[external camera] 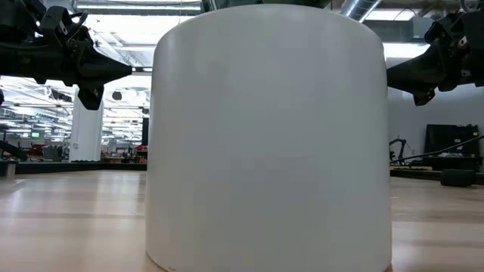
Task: Pick and place slides into the shelf
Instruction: Return to home position
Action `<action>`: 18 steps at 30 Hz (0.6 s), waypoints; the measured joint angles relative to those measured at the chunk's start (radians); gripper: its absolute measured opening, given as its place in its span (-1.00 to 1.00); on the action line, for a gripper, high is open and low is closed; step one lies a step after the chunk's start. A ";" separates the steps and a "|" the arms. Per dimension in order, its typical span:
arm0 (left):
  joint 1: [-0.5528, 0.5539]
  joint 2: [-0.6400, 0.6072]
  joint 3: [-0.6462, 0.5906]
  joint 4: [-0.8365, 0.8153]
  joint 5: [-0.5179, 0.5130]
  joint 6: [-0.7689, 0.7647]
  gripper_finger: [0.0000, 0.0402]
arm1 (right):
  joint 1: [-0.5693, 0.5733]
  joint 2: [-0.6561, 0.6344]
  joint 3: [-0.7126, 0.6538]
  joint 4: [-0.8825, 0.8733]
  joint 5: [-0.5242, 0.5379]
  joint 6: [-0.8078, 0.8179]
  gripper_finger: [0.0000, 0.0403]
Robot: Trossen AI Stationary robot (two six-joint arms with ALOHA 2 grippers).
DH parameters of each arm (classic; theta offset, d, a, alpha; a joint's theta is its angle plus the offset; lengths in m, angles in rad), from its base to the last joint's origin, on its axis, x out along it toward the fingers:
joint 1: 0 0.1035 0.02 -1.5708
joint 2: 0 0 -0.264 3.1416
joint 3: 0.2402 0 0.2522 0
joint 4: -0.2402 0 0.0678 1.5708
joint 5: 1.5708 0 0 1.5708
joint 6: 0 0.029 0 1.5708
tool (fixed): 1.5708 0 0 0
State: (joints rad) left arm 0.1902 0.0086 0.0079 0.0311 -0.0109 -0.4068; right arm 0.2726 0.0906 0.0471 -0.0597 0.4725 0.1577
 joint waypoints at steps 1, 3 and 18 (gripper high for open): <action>0.000 0.000 0.000 0.000 0.000 0.000 -1.00 | 0.000 0.000 0.000 0.000 0.000 0.000 -0.52; 0.000 0.000 0.000 0.000 0.000 0.000 -1.00 | 0.000 0.000 0.000 0.000 0.000 0.000 -0.52; 0.000 0.000 0.000 0.000 0.000 0.000 -1.00 | 0.000 0.000 0.000 0.000 0.000 0.000 -0.52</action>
State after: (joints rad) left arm 0.1902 0.0085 0.0079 0.0311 -0.0106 -0.4066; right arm 0.2723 0.0906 0.0471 -0.0597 0.4722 0.1577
